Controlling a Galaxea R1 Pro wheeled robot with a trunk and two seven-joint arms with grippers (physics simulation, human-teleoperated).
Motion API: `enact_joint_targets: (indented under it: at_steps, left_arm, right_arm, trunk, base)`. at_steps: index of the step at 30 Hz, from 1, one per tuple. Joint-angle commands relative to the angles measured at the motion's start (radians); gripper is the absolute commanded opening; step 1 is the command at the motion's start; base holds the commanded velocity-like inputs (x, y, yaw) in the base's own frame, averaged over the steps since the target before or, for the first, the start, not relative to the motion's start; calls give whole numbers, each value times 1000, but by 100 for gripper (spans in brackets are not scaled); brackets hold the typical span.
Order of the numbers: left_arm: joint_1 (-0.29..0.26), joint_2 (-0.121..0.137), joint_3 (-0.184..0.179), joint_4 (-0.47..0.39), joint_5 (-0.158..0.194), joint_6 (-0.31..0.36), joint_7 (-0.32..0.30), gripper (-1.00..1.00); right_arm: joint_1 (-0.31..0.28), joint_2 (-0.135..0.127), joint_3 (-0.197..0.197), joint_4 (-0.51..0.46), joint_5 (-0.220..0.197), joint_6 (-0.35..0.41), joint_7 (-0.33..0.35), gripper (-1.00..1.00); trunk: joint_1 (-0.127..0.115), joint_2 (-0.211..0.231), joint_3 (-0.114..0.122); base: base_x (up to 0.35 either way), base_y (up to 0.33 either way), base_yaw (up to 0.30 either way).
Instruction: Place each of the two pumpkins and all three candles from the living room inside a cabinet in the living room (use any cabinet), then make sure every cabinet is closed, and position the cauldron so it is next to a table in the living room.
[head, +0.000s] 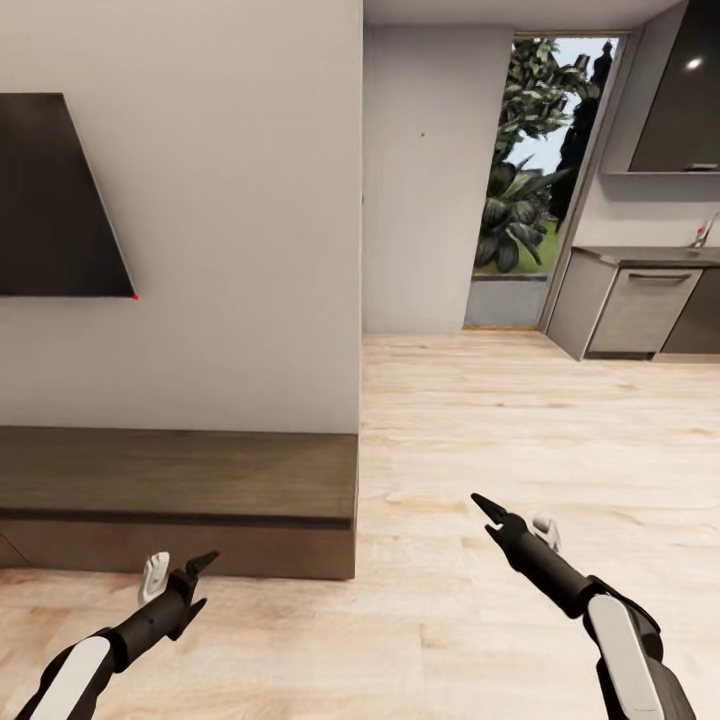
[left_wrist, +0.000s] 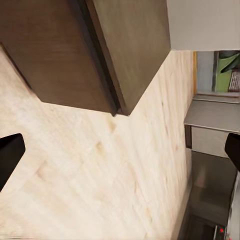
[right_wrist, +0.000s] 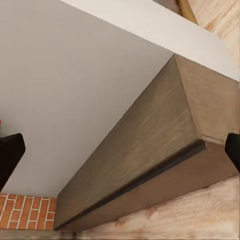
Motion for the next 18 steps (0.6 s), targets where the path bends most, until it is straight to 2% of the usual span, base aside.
enact_joint_targets:
  at_steps: [1, 7, 12, 18]
  left_arm:
    - [0, 1, 0, 3, 1, -1, 0, 100]
    - [0, 21, 2, 7, 5, -3, -1, 100]
    - [0, 25, 0, 9, 6, -25, -6, 100]
    - [0, 26, -1, 10, 3, -68, -126, 100]
  right_arm:
    - [0, -1, 0, 0, 0, 16, 4, 100]
    - [0, 0, 1, -2, 2, 36, 74, 100]
    - [0, 0, 1, -2, 3, 36, 95, 100]
    - [0, 0, -1, -3, 2, 38, 102, 100]
  trunk:
    - [4, -7, -3]
    - [27, -49, -22]
    - [46, -84, -38]
    - [69, -126, -56]
  base:
    - [0, 0, 0]
    - [0, 0, 0]
    - [0, 0, 0]
    - [0, 0, 0]
